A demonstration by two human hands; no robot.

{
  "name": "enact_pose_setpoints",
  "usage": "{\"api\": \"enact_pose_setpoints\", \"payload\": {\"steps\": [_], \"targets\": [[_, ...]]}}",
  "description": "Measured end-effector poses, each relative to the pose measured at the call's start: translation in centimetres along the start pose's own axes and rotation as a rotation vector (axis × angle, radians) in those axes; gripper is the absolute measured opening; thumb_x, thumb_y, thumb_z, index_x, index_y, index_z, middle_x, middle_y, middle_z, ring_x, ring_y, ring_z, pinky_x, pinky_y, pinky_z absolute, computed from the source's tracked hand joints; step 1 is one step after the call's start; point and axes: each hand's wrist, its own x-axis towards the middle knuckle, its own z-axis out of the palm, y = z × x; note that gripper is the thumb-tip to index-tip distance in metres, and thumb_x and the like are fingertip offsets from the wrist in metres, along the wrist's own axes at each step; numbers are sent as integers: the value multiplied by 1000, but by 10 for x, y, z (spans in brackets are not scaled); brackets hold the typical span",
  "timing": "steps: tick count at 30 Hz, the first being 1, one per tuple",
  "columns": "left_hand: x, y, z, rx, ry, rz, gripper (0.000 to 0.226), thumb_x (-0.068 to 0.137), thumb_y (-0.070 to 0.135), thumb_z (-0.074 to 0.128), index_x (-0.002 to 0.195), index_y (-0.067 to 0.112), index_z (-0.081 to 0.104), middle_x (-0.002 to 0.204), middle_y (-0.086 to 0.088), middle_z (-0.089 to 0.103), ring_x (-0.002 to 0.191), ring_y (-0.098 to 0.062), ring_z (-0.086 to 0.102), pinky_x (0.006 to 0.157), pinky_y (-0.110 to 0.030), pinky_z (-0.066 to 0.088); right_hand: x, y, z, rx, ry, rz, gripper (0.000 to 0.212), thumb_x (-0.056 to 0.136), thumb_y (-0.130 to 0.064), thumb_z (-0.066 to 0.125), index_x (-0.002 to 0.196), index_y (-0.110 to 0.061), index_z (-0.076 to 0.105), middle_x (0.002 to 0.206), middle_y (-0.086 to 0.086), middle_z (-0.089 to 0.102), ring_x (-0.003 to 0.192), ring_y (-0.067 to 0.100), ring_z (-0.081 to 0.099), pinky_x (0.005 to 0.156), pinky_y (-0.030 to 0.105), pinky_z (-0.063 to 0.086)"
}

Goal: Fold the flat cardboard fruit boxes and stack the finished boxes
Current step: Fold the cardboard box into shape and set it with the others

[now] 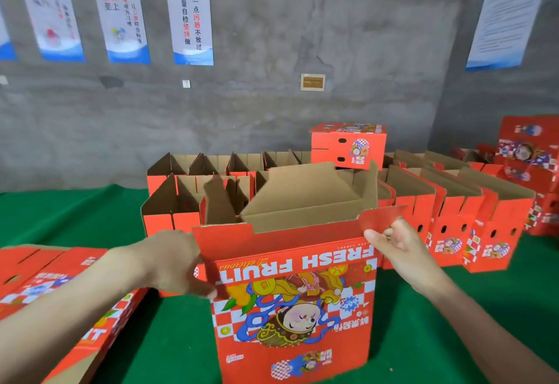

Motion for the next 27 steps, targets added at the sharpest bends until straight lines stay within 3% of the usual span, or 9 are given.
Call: {"api": "enact_pose_setpoints", "payload": {"steps": [5,8,11,13,16,19,23,25,27], "targets": [[1,-1,13,127,214,-115,68,75,79,44,126,34,50,124,8,60,113,-19,57,88,-29,46,-3,15,3,-37,-45,-48,23,93,-20,57,77,-21,41,58,-21,63,56,-9,59,51,6,42],[3,-1,20,161,196,-135,73,70,83,46,122,33,54,120,8,61,111,-19,59,84,-30,46,-6,11,4,-79,-99,-38,4,94,-29,54,91,-27,52,67,-17,66,65,-10,62,56,7,45],[3,6,25,186,179,-138,68,68,82,51,111,30,62,113,9,64,108,-18,60,89,-31,42,-8,13,7,-139,-95,3,51,83,-62,45,94,-16,64,84,-4,72,80,5,69,69,22,50],[4,10,30,182,193,-149,67,67,81,52,108,31,64,111,10,65,108,-16,59,93,-31,38,-9,13,9,-208,-34,59,77,83,-74,33,74,-3,59,72,6,68,69,18,66,70,34,48],[5,13,42,144,230,-185,63,66,79,55,105,32,65,111,9,65,111,-16,57,93,-31,35,-13,15,16,-250,72,76,62,80,-76,36,50,-22,43,49,-5,46,47,10,46,52,24,35],[7,13,54,100,232,-197,54,68,76,58,97,31,62,111,10,62,109,-14,56,84,-28,35,-15,19,23,-247,90,69,66,90,-51,49,33,-22,34,33,-11,28,32,5,31,42,13,27],[6,9,62,-174,209,-202,49,67,67,69,69,32,34,90,11,54,82,-11,51,55,-18,28,-18,29,26,-200,92,87,66,94,-39,53,33,-21,34,32,-10,30,31,3,32,41,13,24],[3,8,62,-425,188,-168,46,66,64,72,69,32,39,76,12,51,69,-5,48,53,-16,32,-20,29,29,-173,85,93,57,88,-47,53,40,-17,44,39,1,43,37,10,41,46,20,31],[1,13,62,-703,251,-123,32,73,63,60,74,33,48,70,15,54,66,2,55,56,-13,37,-21,27,29,-172,58,100,52,87,-48,54,66,-1,62,61,18,62,53,30,60,57,35,46]]}}
